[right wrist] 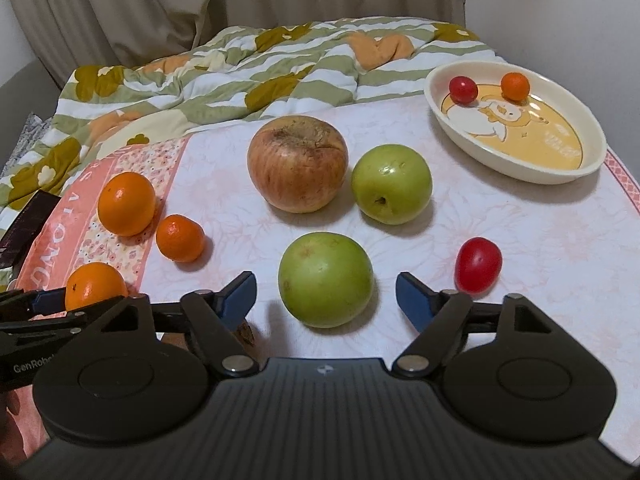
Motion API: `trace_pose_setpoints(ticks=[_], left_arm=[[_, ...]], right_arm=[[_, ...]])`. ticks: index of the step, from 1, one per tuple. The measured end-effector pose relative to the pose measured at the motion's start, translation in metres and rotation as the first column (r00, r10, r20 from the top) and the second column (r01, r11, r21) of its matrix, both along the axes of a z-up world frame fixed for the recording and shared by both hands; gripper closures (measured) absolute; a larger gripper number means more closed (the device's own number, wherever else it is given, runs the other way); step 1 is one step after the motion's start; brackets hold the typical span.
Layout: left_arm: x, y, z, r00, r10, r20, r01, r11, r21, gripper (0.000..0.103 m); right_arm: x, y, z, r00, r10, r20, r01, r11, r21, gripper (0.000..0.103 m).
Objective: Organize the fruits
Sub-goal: 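Grasp the large orange with the left tool while the right tool grasps the green apple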
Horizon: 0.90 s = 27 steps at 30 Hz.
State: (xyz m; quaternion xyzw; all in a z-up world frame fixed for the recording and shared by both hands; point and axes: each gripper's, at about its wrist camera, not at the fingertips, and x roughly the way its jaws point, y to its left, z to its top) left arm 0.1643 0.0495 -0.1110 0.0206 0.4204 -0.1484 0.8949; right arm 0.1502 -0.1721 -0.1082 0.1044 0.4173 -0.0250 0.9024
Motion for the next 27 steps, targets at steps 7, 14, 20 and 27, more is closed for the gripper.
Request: trace_pose_setpoints(ticks=[7,14,20,27], left_arm=[[-0.006,0.005,0.001,1.000,0.012,-0.002,-0.012,1.000,-0.008,0.040],[-0.012,0.010,0.005,1.000,0.031,-0.003,-0.031,1.000,-0.008,0.041],[-0.022,0.013,0.017,0.999,0.046,0.007,-0.046,0.999,-0.028,0.041],[-0.039,0.006,0.046,0.998,0.037,0.055,-0.035,0.999,-0.035,0.041]], right_arm=[[0.003,0.000,-0.006,1.000,-0.003,-0.003,0.004,1.000,0.012,0.021],[0.006,-0.001,-0.005,1.000,0.007,0.006,-0.007,1.000,-0.003,0.034],[0.002,0.001,0.008,0.999,0.023,0.028,-0.023,1.000,-0.007,0.035],[-0.013,-0.004,0.035,0.998,0.027,0.059,-0.027,1.000,-0.009,0.035]])
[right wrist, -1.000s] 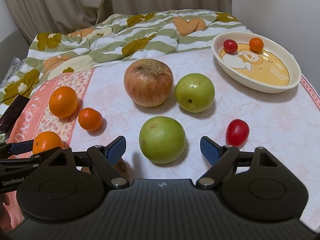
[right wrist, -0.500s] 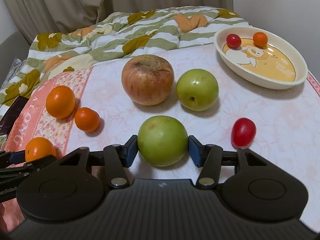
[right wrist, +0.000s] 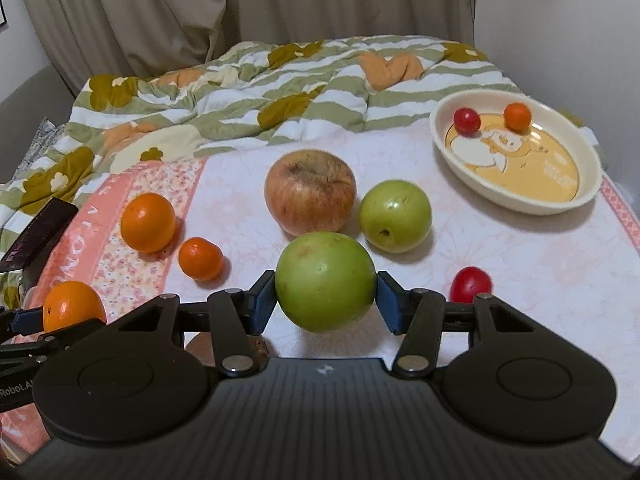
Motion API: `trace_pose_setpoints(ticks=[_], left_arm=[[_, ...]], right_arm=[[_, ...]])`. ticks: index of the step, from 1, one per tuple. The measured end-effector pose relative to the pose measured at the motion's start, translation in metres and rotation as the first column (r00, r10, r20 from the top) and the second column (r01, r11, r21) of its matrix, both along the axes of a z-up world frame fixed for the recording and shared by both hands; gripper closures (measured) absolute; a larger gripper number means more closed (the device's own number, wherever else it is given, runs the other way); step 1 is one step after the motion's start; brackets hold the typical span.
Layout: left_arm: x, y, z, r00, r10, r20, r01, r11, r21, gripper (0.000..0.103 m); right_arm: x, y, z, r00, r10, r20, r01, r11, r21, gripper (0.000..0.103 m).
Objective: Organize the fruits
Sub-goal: 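Grasp the large orange with the left tool while the right tool grasps the green apple, then carry the orange and green apple into the cream bowl and release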
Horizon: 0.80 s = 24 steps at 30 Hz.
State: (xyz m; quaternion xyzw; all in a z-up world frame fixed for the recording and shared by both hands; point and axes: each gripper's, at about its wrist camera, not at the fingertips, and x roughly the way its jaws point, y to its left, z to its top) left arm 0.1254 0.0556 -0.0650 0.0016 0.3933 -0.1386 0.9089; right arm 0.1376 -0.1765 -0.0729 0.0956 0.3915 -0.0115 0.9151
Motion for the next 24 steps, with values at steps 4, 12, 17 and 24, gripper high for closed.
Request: trace_pose_setpoints(ticks=[4,12,17,24], left_arm=[[-0.008,-0.011,0.019,0.999,-0.008,0.033,0.008,1.000,-0.003,0.041],[-0.024,-0.050,0.056,0.997,0.006,0.078,-0.005,1.000,-0.016,0.041],[-0.032,-0.087,0.075,0.993,0.056,0.103,-0.052,0.998,-0.033,0.041],[-0.033,-0.143,0.090,0.988,0.097,0.122,-0.090,0.994,-0.060,0.041]], right_arm=[[-0.014,-0.014,0.022,1.000,-0.004,0.022,0.004,1.000,0.006,0.035],[-0.040,-0.064,0.057,0.998,-0.002,0.058,0.002,1.000,0.004,0.035],[-0.053,-0.099,0.069,0.997,0.045,0.061,-0.045,0.999,-0.004,0.035],[-0.056,-0.158,0.078,0.993,0.095,0.068,-0.096,0.995,0.007,0.035]])
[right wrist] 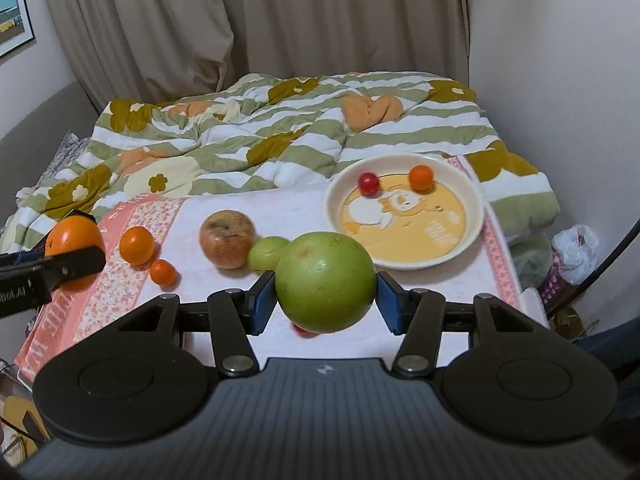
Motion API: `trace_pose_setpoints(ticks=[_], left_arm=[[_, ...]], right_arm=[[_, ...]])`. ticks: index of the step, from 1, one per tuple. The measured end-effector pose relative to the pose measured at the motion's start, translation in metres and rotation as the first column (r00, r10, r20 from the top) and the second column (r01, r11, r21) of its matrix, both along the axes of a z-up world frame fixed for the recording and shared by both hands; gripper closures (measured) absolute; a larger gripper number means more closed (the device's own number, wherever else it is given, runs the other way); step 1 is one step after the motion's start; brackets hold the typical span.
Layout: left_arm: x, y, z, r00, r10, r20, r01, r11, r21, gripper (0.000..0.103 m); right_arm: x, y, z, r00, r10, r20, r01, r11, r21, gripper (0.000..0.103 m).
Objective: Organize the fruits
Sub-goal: 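Carry the orange and green apple into the cream bowl and release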
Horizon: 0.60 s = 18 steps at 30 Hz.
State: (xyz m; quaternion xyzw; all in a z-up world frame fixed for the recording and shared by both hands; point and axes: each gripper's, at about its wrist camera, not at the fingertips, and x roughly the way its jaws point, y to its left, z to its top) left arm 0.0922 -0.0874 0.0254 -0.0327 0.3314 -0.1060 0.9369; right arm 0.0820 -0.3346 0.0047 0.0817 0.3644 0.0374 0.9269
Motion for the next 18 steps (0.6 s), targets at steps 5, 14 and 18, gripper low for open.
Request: trace_pose_setpoints(ticks=[5,14,18], left_arm=[[0.008,-0.042,0.003,1.000,0.017,0.016,-0.016,1.000,-0.025,0.041],[0.045,-0.105,-0.006,0.999,-0.032,-0.006,0.032,0.999,-0.018,0.040],[0.074,-0.125,-0.021,0.998,-0.054,-0.028,0.054,0.999,-0.001,0.040]], right_arm=[[0.012,-0.043,0.002,0.999,0.033,0.007,-0.033,0.999,-0.023,0.035],[0.044,-0.095,-0.006,1.000,0.028,0.002,-0.028,0.999,-0.036,0.035],[0.064,-0.112,-0.010,1.000,0.005,0.002,-0.005,0.999,-0.036,0.035]])
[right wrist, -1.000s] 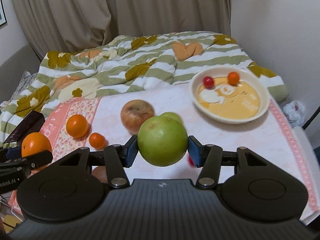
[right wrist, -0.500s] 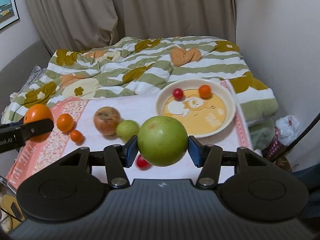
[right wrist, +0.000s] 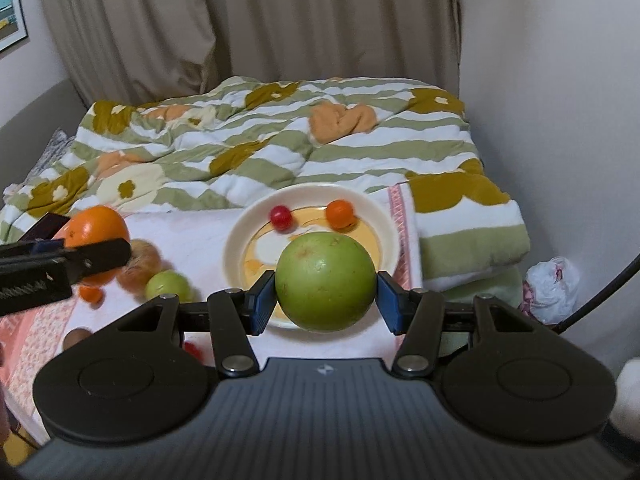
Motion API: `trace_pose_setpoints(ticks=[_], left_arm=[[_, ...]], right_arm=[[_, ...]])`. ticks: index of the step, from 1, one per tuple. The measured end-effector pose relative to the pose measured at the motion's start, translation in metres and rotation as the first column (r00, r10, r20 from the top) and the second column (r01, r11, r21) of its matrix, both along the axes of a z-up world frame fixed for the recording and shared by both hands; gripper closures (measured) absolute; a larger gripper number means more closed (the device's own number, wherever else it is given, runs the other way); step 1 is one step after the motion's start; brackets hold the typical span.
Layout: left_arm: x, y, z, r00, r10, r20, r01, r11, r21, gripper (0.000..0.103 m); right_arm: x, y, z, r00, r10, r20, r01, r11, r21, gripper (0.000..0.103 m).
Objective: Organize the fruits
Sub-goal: 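Carry the orange and green apple into the cream bowl and release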
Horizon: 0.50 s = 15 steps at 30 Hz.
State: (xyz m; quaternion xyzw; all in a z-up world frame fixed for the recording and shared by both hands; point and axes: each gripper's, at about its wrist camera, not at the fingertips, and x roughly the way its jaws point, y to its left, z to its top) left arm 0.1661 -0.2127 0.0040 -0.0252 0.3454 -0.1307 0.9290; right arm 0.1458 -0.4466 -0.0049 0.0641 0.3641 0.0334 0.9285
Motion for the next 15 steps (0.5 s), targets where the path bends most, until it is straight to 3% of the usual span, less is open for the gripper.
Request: trace_pose_setpoints(ticks=[15], left_arm=[[0.101,-0.058,-0.066,0.985,-0.139,-0.103,0.149,0.984,0.096,0.040]], right_arm=[[0.076,-0.023,-0.033,0.997,-0.064,-0.049,0.064,0.998,-0.019,0.035]])
